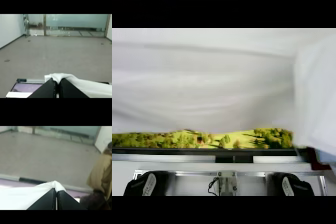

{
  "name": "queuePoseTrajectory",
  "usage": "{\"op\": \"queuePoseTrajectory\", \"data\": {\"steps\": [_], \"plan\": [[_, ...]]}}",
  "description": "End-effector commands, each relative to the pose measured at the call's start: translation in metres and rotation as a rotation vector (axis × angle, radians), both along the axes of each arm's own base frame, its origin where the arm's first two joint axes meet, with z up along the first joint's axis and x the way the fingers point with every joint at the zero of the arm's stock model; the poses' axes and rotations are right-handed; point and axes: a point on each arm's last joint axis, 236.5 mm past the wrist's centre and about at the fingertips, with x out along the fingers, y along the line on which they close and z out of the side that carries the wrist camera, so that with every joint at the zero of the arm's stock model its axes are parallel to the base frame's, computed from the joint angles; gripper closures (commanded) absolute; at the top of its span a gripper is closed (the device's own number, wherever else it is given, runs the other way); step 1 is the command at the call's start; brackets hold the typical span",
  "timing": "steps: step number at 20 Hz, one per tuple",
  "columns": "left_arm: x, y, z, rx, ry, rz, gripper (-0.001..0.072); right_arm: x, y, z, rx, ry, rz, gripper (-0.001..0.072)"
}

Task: Fold the shirts.

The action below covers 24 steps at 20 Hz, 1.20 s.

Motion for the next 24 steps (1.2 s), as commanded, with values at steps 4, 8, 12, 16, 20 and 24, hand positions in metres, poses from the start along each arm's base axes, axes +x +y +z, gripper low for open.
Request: {"op": "queuePoseTrajectory", "data": {"steps": [4, 8, 12, 16, 20, 24], "plan": [[0.072, 0.029, -0.149, -0.133, 0.461, -0.021, 0.0672, 0.058, -0.022, -0.172, 0.11, 0.726, 0.014, 0.0643], [0.125, 0.036, -0.321, -0.304, 0.864, -0.112, 0.0675, 0.119, -0.013, -0.31, 0.304, 1.031, 0.104, 0.0643], [0.199, 0.037, -0.405, -0.374, 0.975, -0.133, 0.0675, 0.227, -0.026, -0.378, 0.48, 0.905, 0.052, 0.0644], [0.291, 0.038, -0.441, -0.39, 0.925, -0.117, 0.0674, 0.322, 0.015, -0.422, 0.398, 0.73, 0.082, 0.0643], [0.357, 0.031, -0.472, -0.409, 0.87, -0.107, 0.0673, 0.379, 0.019, -0.44, 0.427, 0.536, -0.002, 0.0643], [0.374, 0.015, -0.525, -0.503, 0.928, -0.11, 0.0671, 0.371, 0.028, -0.5, 0.542, 0.705, -0.037, 0.0643]]}}
